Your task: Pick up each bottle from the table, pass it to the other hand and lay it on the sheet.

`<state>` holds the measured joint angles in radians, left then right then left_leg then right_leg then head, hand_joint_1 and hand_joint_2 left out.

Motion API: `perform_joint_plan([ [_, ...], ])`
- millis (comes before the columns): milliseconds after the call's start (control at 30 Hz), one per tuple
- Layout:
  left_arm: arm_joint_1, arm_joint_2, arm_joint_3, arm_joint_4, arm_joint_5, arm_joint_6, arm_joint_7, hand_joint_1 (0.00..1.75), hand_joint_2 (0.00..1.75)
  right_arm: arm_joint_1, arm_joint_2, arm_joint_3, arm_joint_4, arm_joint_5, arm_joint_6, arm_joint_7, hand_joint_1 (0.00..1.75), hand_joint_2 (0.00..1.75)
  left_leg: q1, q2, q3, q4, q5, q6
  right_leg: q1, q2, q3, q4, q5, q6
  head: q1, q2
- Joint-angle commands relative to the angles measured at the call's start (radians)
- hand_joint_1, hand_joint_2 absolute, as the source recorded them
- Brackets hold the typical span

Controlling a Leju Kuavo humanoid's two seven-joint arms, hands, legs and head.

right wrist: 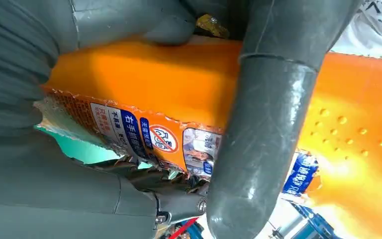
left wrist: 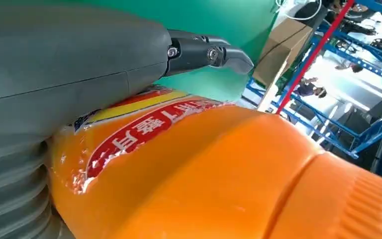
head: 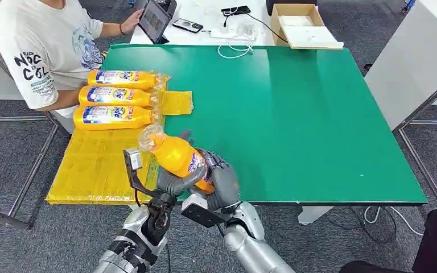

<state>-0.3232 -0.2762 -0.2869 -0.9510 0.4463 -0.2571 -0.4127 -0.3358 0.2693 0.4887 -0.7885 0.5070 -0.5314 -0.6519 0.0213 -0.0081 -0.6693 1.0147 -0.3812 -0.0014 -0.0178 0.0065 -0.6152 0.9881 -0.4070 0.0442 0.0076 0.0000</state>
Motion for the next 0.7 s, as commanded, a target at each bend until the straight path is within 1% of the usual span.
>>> perform_joint_plan([
  [33,-0.070,-0.023,-0.002,0.064,0.009,-0.012,0.008,0.00,1.75,-0.001,-0.001,0.072,0.091,0.007,0.036,-0.004,1.75,1.75,0.000,-0.002,0.007,0.000,-0.003,0.001,0.001,-0.003,0.008,-0.001,-0.003,-0.002,-0.001,0.000],
  [67,-0.070,-0.023,-0.002,0.064,0.009,-0.012,0.008,0.00,1.75,-0.001,-0.001,0.072,0.091,0.007,0.036,-0.004,1.75,1.75,0.000,-0.002,0.005,0.000,-0.002,0.001,0.001,-0.003,0.006,-0.001,-0.002,-0.002,0.000,0.000],
  [100,-0.068,-0.022,-0.003,0.062,0.013,-0.016,0.008,0.00,1.75,-0.003,-0.002,0.075,0.096,0.009,0.040,0.000,1.75,1.75,0.000,-0.002,0.007,0.000,-0.003,0.001,0.001,-0.003,0.008,0.000,-0.004,-0.002,0.000,0.000],
  [167,-0.068,-0.022,-0.003,0.062,0.013,-0.016,0.008,0.00,1.75,-0.003,-0.002,0.075,0.096,0.009,0.040,0.000,1.75,1.75,0.000,-0.002,0.003,0.000,-0.001,0.001,0.001,-0.002,0.003,-0.001,-0.001,-0.001,0.000,0.000],
  [200,-0.063,-0.022,0.000,0.052,0.026,-0.027,0.006,0.00,1.75,-0.006,-0.001,0.075,0.105,0.007,0.040,0.001,1.75,1.75,0.000,-0.002,0.006,0.000,-0.002,0.001,0.001,-0.003,0.007,0.000,-0.003,-0.002,0.000,0.000],
  [233,-0.061,-0.023,0.001,0.049,0.035,-0.032,0.010,0.00,1.75,-0.008,-0.001,0.075,0.108,0.005,0.041,0.001,1.75,1.75,0.000,-0.002,0.004,0.000,-0.001,0.001,0.001,-0.003,0.005,-0.001,-0.002,-0.002,0.000,0.000],
  [267,-0.057,-0.023,0.000,0.037,0.033,-0.026,0.008,0.17,1.75,-0.008,0.000,0.075,0.110,0.003,0.040,0.002,1.75,1.75,0.000,-0.001,0.006,0.000,-0.003,0.001,0.001,-0.003,0.007,0.000,-0.003,-0.002,0.000,0.000],
  [300,-0.051,-0.023,-0.003,0.026,0.044,-0.033,0.012,1.52,1.75,-0.010,0.000,0.076,0.113,0.002,0.041,0.003,1.75,1.75,0.000,-0.002,0.004,0.000,-0.002,0.001,0.000,-0.003,0.005,0.000,-0.002,-0.002,0.000,0.000],
  [333,-0.048,-0.023,-0.006,0.019,0.044,-0.033,0.011,1.75,1.75,-0.011,-0.001,0.077,0.114,0.002,0.043,0.004,1.75,1.75,0.000,-0.002,0.006,0.000,-0.002,0.001,0.001,-0.003,0.007,0.000,-0.003,-0.002,0.000,0.000],
  [400,-0.041,-0.022,-0.012,0.006,0.044,-0.039,0.008,1.75,1.75,-0.015,0.000,0.077,0.117,0.002,0.045,0.009,1.75,1.75,0.000,-0.002,0.002,0.000,-0.001,0.001,0.001,-0.003,0.003,-0.001,-0.001,-0.001,0.000,0.000],
  [433,-0.040,-0.022,-0.014,0.004,0.044,-0.041,0.007,1.75,1.75,-0.017,0.000,0.077,0.117,0.002,0.046,0.010,1.75,1.75,0.000,-0.002,0.005,0.000,-0.002,0.001,0.001,-0.003,0.006,0.000,-0.003,-0.002,0.000,0.000],
  [467,-0.037,-0.022,-0.020,0.000,0.041,-0.042,0.007,1.75,1.75,-0.020,0.000,0.075,0.120,0.000,0.051,0.015,1.75,1.75,0.000,-0.001,0.003,0.000,-0.001,0.001,0.001,-0.002,0.003,0.000,-0.002,-0.001,0.000,0.000],
  [500,-0.034,-0.019,-0.025,-0.006,0.032,-0.041,-0.001,1.75,1.75,-0.021,0.001,0.075,0.121,0.001,0.054,0.017,1.75,1.75,0.000,-0.002,0.005,0.000,-0.002,0.001,0.001,-0.003,0.006,0.000,-0.003,-0.002,0.000,0.000],
  [533,-0.034,-0.018,-0.028,-0.012,0.018,-0.032,-0.017,1.75,1.75,-0.021,0.001,0.076,0.122,0.001,0.057,0.019,1.75,1.75,0.000,-0.002,0.003,0.000,-0.002,0.001,0.001,-0.003,0.004,0.000,-0.002,-0.002,0.000,0.000],
  [567,-0.037,-0.016,-0.027,-0.016,0.013,-0.027,-0.021,1.75,1.75,-0.023,0.002,0.077,0.122,0.003,0.058,0.020,1.75,1.75,0.000,-0.002,0.006,0.000,-0.003,0.001,0.001,-0.003,0.007,0.000,-0.003,-0.002,0.000,0.000],
  [600,-0.039,-0.016,-0.023,-0.021,0.012,-0.023,-0.022,1.75,1.75,-0.025,0.003,0.077,0.125,0.004,0.060,0.024,1.75,1.75,0.000,-0.002,0.003,0.000,-0.001,0.001,0.001,-0.003,0.004,0.000,-0.002,-0.002,0.000,0.000],
  [633,-0.040,-0.014,-0.024,-0.029,0.000,-0.017,-0.031,1.75,1.75,-0.026,0.003,0.077,0.126,0.004,0.061,0.025,1.75,1.75,0.000,-0.002,0.005,0.001,-0.003,0.001,0.001,-0.003,0.006,0.000,-0.003,-0.002,0.000,0.000],
  [667,-0.040,-0.014,-0.022,-0.033,-0.002,-0.013,-0.032,1.75,1.75,-0.026,0.003,0.077,0.126,0.004,0.063,0.025,1.75,1.75,0.000,-0.002,0.002,0.000,-0.001,0.001,0.001,-0.002,0.003,0.000,-0.001,-0.001,0.000,0.000],
  [700,-0.038,-0.014,-0.019,-0.043,-0.012,-0.005,-0.036,1.75,1.75,-0.026,0.003,0.076,0.127,0.004,0.064,0.028,1.75,1.75,0.000,-0.002,0.004,0.000,-0.002,0.001,0.001,-0.003,0.005,0.000,-0.003,-0.002,0.000,0.000],
])
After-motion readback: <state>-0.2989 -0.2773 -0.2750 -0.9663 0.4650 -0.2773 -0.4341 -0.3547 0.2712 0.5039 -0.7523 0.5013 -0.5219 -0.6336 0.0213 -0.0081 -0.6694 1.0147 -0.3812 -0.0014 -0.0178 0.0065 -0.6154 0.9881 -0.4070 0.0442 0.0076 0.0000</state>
